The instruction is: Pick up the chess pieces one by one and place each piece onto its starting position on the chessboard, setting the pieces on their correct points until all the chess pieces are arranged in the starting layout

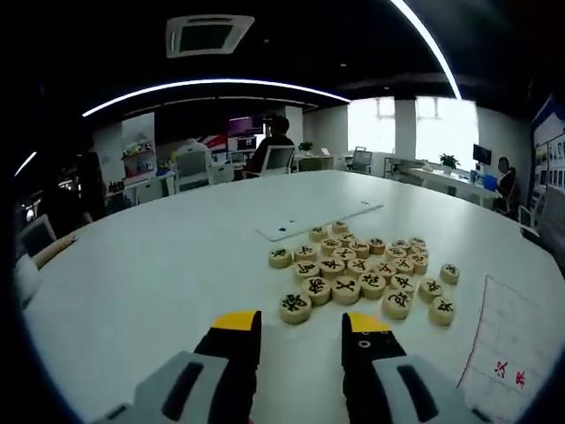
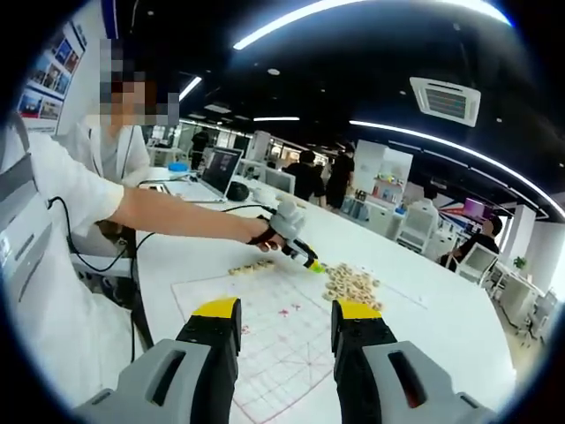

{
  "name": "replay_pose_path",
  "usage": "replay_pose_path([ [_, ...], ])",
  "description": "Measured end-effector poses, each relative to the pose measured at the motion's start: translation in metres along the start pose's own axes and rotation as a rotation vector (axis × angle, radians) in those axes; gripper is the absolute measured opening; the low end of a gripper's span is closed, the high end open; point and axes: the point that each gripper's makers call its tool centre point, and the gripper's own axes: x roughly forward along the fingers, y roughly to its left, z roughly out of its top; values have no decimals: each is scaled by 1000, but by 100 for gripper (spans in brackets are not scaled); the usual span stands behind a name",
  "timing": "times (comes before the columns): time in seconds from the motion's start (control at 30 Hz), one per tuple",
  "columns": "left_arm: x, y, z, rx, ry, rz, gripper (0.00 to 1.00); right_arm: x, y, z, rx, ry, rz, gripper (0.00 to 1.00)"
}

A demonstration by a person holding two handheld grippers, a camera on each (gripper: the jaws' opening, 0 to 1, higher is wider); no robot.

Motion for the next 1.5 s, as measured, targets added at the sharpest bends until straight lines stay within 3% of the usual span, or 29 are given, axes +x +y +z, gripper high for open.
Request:
replay_pose_path([
  [0.17, 9, 4, -6, -33, -13, 15, 35, -2, -1, 1, -3, -3, -4, 42],
  [0.3, 9, 6, -4, -17, -29, 47, 19, -3, -1, 1, -5, -4, -4, 42],
  [0.47, 9, 9, 0, -9, -31, 45, 18, -2, -1, 0, -9, 1, -7, 42],
  [0.63, -8, 13, 4, -16, -23, 57, 18, -3, -1, 1, -10, -2, -7, 42],
  [0.83, -51, -1, 10, -59, -43, 13, 18, -5, -1, 2, -8, -5, -9, 42],
  [1.0, -94, -7, 8, -13, -37, -21, 18, -8, -2, 5, -8, -11, -19, 42],
  [1.37, -189, -30, -2, 3, -124, -101, 18, -7, -3, 4, -7, -8, -23, 42],
  [1.5, -212, -39, -8, 7, -151, -121, 18, -7, -2, 5, -9, -9, -23, 42],
])
